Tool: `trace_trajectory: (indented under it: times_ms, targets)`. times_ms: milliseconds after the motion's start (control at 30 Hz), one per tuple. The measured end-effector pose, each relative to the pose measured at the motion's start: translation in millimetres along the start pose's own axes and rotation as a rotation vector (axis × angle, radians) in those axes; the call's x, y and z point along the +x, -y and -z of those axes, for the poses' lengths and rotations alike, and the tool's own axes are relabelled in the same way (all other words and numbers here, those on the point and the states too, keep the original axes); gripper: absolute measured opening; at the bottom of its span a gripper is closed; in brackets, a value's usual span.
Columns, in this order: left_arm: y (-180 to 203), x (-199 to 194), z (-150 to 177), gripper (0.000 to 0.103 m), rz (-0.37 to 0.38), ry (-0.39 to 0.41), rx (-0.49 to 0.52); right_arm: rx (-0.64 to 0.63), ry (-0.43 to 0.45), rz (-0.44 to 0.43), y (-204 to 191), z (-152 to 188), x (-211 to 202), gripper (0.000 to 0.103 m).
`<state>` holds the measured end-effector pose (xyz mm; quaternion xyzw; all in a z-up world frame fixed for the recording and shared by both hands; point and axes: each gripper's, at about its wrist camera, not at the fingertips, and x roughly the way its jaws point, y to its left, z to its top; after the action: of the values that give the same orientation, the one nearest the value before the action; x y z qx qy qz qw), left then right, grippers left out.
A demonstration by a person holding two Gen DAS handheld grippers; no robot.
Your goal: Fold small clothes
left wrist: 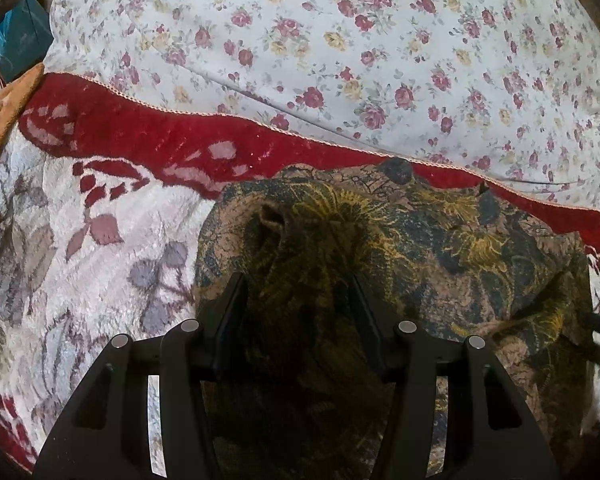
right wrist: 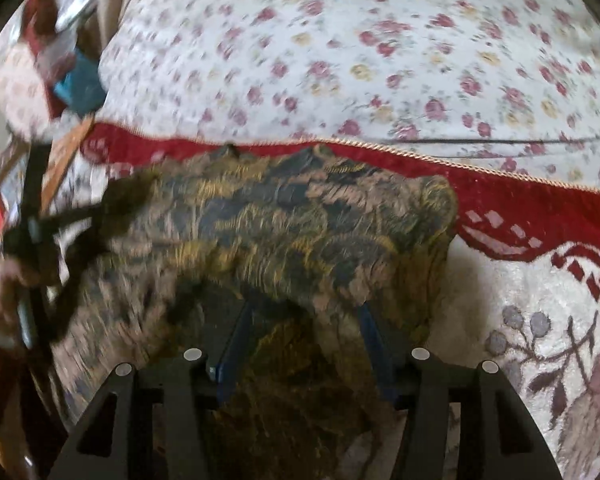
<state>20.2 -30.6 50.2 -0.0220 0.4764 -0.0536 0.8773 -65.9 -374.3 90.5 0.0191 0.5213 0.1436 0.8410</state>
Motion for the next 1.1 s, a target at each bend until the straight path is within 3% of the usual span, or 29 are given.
trace_trajectory:
  times_ms: [233, 300, 400, 567, 733, 800, 900, 1000, 1100]
  targets:
    - [1.7, 2.4, 5.2, 0.052, 0.003, -0.019, -0.006, -0.132, 0.005, 0.127, -3.1, 14.9, 18.1, 0.053]
    - [2.4, 2.4, 5.9, 0.052, 0.001, -0.022, -0.002, -0.137, 0.02, 0.157, -1.3, 13.2, 20.1, 0.043]
    - [2.3, 2.7, 6.4, 0.052, 0.0, -0.027, 0.001, -0.097, 0.032, 0.121, 3.9, 5.9, 15.9, 0.043]
    - [-0.5, 3.5, 6.7, 0.052, 0.011, -0.034, -0.015, -0.173, -0.019, 0.134, -7.7, 11.0, 16.9, 0.043]
    - [-1.5, 6.4, 7.3, 0.052, 0.012, -0.042, -0.016, -0.184, -0.001, 0.147, -6.6, 23.9, 8.8, 0.042]
    - [-1.3, 6.5, 7.1, 0.052, 0.009, -0.043, -0.02, -0.157, 0.004, 0.152, -0.3, 24.2, 11.5, 0.022]
    - [-3.3, 6.4, 7.2, 0.052, 0.014, -0.045, -0.022, -0.1, 0.02, 0.139, 11.0, 24.1, 4.0, 0.004]
    - [-7.6, 6.4, 8.3, 0.056, 0.022, -0.044, -0.022, -0.071, 0.047, 0.114, 21.1, 36.1, -23.5, 0.003]
    - [-11.4, 10.1, 10.8, 0.061, 0.021, -0.039, -0.042, -0.007, 0.008, 0.098, 39.2, 52.7, -28.4, 0.003]
